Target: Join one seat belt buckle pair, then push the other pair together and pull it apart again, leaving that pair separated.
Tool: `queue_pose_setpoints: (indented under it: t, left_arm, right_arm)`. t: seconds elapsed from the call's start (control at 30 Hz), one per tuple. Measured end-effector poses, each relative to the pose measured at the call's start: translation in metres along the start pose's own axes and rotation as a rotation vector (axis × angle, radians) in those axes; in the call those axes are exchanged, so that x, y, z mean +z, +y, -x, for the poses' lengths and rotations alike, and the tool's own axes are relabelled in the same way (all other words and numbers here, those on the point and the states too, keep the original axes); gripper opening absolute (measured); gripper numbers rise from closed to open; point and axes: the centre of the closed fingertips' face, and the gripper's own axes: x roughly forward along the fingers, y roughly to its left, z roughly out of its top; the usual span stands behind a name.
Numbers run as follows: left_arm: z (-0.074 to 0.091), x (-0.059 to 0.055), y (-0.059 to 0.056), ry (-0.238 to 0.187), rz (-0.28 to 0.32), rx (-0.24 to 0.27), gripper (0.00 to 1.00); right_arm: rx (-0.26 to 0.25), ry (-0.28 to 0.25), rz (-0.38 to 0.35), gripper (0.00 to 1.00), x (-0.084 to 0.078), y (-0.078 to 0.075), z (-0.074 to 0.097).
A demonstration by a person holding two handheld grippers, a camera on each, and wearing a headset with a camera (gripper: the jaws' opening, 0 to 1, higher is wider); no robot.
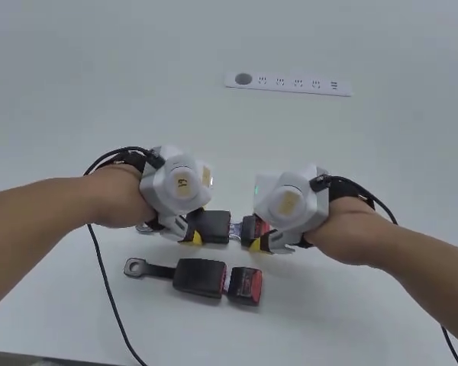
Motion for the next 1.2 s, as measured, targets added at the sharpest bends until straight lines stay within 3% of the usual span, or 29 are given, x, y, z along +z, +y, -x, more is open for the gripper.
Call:
queue_pose_setpoints:
  t: [0.67,1.2]
  left_arm:
    - [-0.0009,0.0001,-0.0009,0.008,0.022,0.005,0.32]
    - [-0.0018,0.0005,-0.0008,0.010,0.030,0.002,0.32]
  right_arm:
    - [0.005,-0.013,-0.003,0.28,0.0099,0.0009,-0.0053]
    - [-0.005,-0.001,0.000,0.29,0.0029,-0.0001,-0.0035]
